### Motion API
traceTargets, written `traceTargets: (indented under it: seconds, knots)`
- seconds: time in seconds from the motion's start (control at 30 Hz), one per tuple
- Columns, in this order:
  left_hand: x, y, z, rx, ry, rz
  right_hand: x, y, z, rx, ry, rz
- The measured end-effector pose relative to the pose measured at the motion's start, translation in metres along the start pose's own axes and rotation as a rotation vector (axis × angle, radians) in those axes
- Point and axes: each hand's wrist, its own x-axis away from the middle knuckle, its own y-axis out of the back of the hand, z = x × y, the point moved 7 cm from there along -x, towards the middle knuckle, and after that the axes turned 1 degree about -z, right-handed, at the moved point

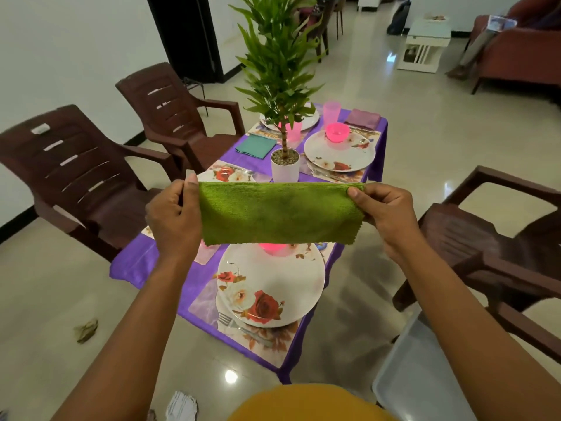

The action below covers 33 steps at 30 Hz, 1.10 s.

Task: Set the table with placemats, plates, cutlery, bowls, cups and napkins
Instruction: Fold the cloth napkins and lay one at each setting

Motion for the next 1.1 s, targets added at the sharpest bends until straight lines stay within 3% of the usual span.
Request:
traceTargets:
  seconds: [0.2,0.5,0.83,1.1]
  knots:
    - [-0.001,-0.009,0.004,-0.113,0.008,-0.033,-0.032,-0.002,-0.005,-0.048,-0.07,0.099]
    - [0.009,-0.002,0.025,-0.069,0.064,-0.002,-0.046,-0.022,-0.009,-0.082,-0.084,0.246]
    - [-0.008,0.022,0.04,-0.157,0.094,-0.163,-0.042,-0.07,0.0,0.056,-0.137,0.209]
    - [-0.052,0.049,0.067,-0.141,0.066,-0.184,-0.047,-0.124,0.013,0.356,0.137,0.037]
